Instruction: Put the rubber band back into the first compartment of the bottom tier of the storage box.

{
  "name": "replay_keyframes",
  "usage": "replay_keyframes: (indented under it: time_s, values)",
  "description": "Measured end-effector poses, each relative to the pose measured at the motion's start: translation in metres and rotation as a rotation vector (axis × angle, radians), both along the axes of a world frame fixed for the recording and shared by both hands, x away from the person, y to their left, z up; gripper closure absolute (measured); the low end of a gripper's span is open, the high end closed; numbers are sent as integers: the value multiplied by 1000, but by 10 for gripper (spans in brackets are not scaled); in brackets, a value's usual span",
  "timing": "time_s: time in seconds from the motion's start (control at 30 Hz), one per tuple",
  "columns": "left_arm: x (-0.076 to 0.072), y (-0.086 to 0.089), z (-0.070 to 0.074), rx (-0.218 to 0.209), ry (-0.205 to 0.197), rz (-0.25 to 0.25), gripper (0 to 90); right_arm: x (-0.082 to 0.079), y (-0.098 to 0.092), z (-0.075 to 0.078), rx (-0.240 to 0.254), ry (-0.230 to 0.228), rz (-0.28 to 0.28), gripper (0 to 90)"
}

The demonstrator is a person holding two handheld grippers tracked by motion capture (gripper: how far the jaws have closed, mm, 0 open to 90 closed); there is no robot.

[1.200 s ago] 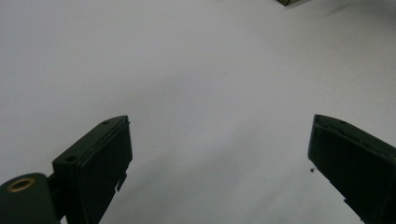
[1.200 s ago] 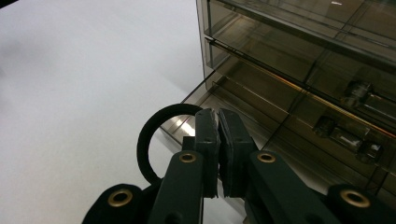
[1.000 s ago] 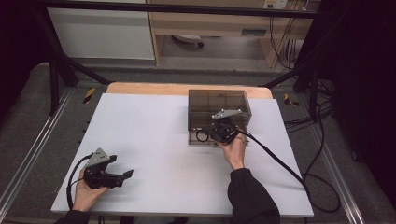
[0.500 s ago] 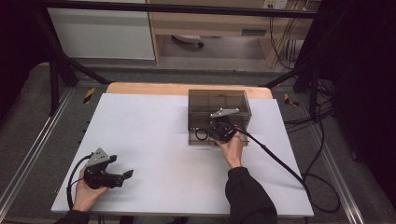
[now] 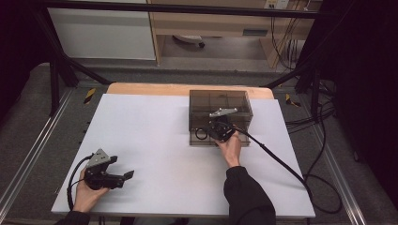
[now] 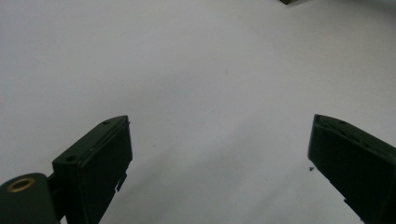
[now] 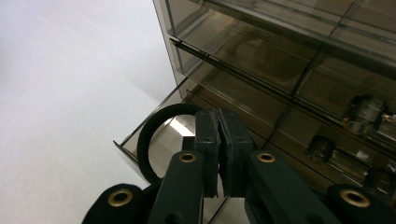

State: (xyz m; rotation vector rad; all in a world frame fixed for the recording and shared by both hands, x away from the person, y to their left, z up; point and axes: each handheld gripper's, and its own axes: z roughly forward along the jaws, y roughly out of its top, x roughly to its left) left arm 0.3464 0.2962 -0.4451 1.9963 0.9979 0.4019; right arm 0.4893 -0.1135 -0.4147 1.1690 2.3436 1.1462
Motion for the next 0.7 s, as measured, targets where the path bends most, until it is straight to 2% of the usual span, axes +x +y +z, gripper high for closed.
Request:
replay_keyframes:
  time_s: [0.7]
  values:
    - [0, 0, 0, 2, 1, -1, 62, 10, 4, -19, -21, 19, -23, 876]
